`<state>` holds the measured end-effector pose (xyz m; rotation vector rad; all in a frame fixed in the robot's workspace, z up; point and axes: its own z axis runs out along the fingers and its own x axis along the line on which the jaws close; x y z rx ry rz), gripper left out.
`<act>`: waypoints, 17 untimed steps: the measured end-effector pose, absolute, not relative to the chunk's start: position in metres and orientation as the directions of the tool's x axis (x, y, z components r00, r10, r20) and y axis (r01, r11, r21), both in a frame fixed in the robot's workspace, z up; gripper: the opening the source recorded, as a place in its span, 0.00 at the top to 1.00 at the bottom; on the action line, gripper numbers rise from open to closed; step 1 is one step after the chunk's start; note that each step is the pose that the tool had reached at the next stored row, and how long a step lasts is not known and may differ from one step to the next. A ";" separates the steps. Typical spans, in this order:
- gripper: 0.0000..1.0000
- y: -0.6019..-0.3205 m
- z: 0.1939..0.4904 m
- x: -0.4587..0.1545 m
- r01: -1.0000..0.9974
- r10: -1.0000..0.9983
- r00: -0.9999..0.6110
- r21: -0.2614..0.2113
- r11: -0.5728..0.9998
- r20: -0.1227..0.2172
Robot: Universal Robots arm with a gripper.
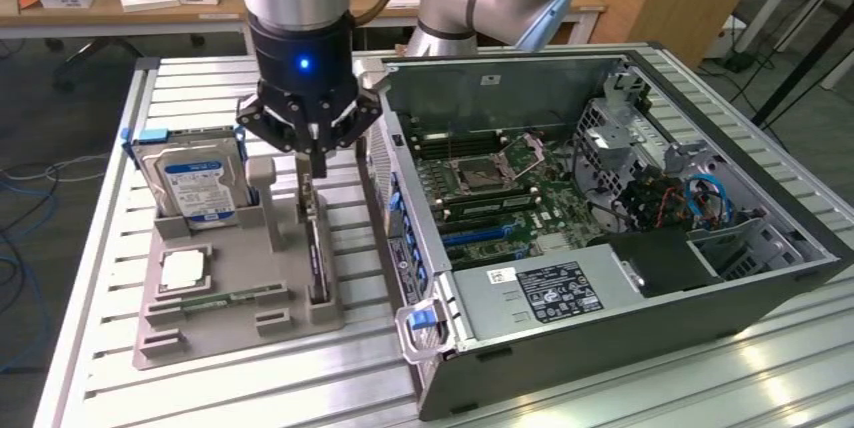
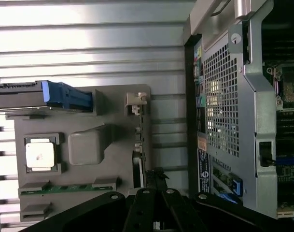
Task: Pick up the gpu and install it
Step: 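Reach for the gpu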
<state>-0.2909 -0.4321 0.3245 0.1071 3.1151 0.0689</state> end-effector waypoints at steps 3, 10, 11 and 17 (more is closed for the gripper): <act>0.89 -0.436 0.319 -0.292 0.068 0.069 -0.997 0.045 0.997 -0.022; 0.89 -0.442 0.306 -0.297 0.068 0.069 -0.997 0.045 0.997 -0.022; 0.89 -0.443 0.304 -0.298 0.068 0.069 -0.997 0.045 0.997 -0.022; 0.89 -0.449 0.294 -0.300 0.068 0.069 -0.997 0.045 0.997 -0.021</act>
